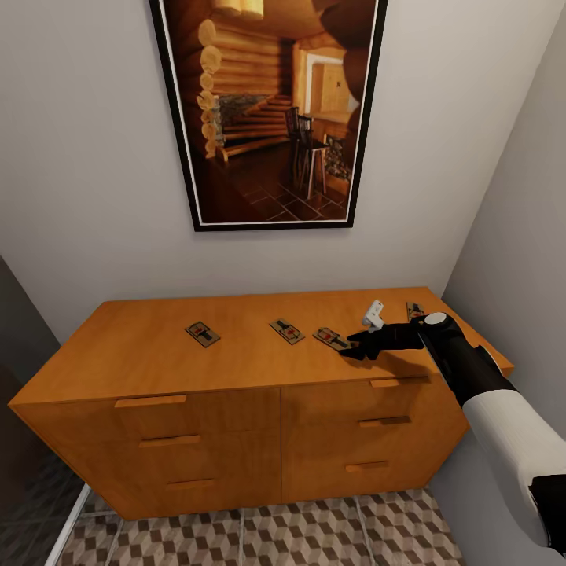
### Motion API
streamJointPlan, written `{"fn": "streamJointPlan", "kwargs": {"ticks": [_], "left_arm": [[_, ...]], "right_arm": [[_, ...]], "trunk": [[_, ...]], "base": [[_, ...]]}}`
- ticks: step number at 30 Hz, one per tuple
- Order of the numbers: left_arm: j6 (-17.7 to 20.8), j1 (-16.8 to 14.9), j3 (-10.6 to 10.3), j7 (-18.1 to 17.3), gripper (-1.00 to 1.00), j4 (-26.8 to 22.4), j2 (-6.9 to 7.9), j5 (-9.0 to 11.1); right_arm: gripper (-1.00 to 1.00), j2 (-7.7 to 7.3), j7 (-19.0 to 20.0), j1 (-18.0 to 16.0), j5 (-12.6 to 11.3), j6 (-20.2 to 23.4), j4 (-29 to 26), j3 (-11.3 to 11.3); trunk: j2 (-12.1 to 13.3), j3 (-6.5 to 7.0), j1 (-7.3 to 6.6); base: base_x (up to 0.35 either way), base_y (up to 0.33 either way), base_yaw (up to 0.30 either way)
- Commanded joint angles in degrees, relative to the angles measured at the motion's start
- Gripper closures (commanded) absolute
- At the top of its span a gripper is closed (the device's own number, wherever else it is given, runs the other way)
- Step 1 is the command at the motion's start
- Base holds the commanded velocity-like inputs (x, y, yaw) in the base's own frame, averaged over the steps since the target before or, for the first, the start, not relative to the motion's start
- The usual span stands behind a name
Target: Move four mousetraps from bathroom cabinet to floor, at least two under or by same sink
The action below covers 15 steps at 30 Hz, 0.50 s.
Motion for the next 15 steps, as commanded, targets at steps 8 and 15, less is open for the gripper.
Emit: {"fn": "streamJointPlan", "kwargs": {"ticks": [8,15], "left_arm": [[-0.2,0.0,-0.4,0.0,-1.0,0.1,0.04,0.2],[-0.2,0.0,-0.4,0.0,-1.0,0.1,0.02,0.2]], "right_arm": [[1.0,0.08,0.3,0.0,0.1,1.3,-2.1,-0.2],[1.0,0.08,0.4,0.0,0.1,1.4,-2.7,-0.2]], "trunk": [[0.0,-0.06,0.01],[0.0,-0.06,0.01]], "base": [[0.0,0.0,0.0],[0.0,0.0,0.0]]}}
